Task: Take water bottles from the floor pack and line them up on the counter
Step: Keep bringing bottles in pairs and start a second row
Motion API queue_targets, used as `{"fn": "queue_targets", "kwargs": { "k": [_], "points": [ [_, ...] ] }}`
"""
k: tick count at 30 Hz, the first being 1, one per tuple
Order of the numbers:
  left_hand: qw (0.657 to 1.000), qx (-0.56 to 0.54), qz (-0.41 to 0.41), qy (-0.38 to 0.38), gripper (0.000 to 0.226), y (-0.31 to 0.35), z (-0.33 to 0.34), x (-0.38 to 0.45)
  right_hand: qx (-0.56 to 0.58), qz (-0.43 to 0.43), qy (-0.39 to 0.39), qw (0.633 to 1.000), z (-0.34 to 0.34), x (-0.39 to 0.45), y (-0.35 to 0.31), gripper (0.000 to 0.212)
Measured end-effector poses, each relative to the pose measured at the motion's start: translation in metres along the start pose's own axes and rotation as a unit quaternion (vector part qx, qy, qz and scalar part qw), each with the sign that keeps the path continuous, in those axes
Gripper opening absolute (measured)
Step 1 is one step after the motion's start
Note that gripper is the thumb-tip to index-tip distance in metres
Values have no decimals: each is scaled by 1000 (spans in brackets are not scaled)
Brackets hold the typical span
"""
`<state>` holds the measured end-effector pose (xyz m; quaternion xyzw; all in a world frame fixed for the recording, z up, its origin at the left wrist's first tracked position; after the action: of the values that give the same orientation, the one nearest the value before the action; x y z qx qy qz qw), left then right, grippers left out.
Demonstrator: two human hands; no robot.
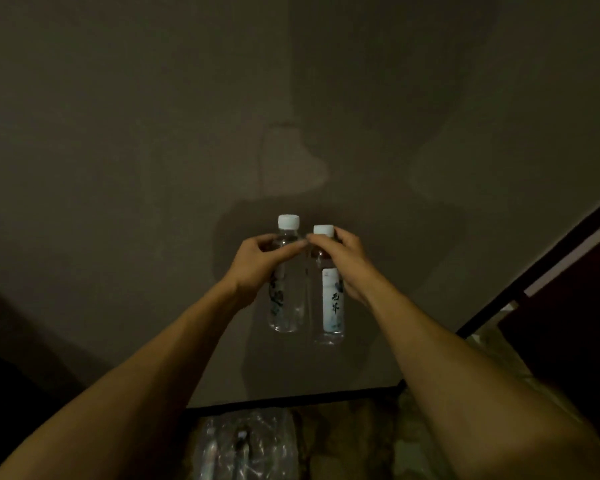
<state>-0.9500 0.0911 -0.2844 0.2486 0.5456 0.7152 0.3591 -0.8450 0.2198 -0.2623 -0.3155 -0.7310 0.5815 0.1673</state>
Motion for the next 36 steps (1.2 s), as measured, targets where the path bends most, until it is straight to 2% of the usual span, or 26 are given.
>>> {"fn": "queue_targets", "kwargs": {
  "k": [3,5,8,10,11,13,17,21,25,29,32,36],
  "points": [
    [999,-50,7,-4,44,11,10,1,7,-17,15,1000,-3,-5,-20,16],
    [998,-65,11,-1,48,18,14,-1,-28,-31,46,998,1,-7,-31,15],
    [994,-108,-20,-7,49,29,18,-5,-104,-28,74,991,8,-7,-49,32],
    [992,-121,-41,-26,53,38,20,-7,-111,-25,74,991,8,-11,-61,43],
    [993,-109,-42,-36,54,44,21,-10,-108,-20,72,991,7,-14,-65,46],
    [995,-75,-33,-52,53,57,23,-14,-88,-19,67,994,3,-24,-74,39],
    [994,-57,-11,-88,48,90,22,-32,-70,-77,52,993,0,-42,-96,24],
    [992,-27,12,-120,63,111,20,-54,-63,-98,46,992,4,-64,-114,22],
    [995,5,45,-92,54,124,24,-83,-31,-92,37,995,5,-96,-124,31],
    [992,37,60,-106,53,130,26,-118,-15,-97,20,995,4,-129,-129,32],
    [992,50,80,-81,51,131,30,-143,-26,-107,5,994,6,-153,-132,28],
    [992,58,99,-55,43,140,32,-168,-70,-115,18,991,11,-179,-139,41]
  ]
}}
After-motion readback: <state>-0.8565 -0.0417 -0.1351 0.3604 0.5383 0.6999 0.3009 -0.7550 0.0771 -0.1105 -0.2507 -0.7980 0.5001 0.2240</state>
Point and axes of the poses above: each hand's wrist, its own x-axis towards the middle knuckle, its own z-axis out of the palm, y = z × x, the point moved 1 cm from there along x, towards the middle knuckle, and after that the axes turned 11 degrees about -x, right-handed, at the moved point
